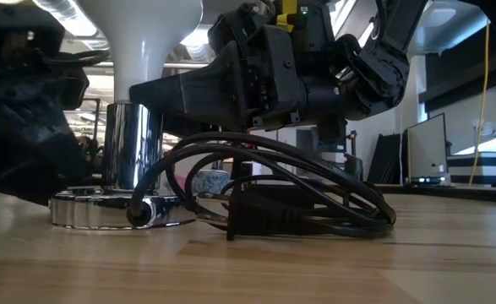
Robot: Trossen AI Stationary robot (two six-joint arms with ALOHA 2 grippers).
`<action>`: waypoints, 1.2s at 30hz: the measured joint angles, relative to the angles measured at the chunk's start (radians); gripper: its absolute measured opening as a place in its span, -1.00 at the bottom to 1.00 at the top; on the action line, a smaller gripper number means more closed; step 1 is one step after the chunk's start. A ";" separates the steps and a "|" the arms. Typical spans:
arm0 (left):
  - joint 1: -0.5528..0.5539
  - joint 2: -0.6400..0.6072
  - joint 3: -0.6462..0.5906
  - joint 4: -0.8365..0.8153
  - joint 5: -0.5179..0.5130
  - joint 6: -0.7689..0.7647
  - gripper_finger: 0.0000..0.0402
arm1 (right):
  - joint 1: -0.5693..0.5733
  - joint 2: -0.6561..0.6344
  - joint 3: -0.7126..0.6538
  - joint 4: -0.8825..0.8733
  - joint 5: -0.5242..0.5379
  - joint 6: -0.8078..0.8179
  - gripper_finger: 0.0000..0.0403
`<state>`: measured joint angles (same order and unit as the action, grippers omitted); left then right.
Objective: Screw lightbulb
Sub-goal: Insert the lightbulb into the lamp
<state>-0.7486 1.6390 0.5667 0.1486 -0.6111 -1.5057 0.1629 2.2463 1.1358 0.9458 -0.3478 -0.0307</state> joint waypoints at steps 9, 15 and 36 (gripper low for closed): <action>-0.022 -0.002 0.003 0.010 0.049 -0.037 0.10 | 0.000 0.000 0.000 0.001 0.013 0.000 0.39; 0.000 -0.003 0.003 0.021 0.062 -0.031 0.10 | 0.001 0.000 0.000 0.003 0.052 -0.001 0.39; 0.044 0.000 0.001 0.018 0.069 -0.007 -0.31 | 0.001 0.000 0.000 0.003 0.084 -0.003 0.39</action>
<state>-0.7048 1.6386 0.5680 0.1667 -0.5423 -1.5122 0.1635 2.2467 1.1362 0.9485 -0.2641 -0.0341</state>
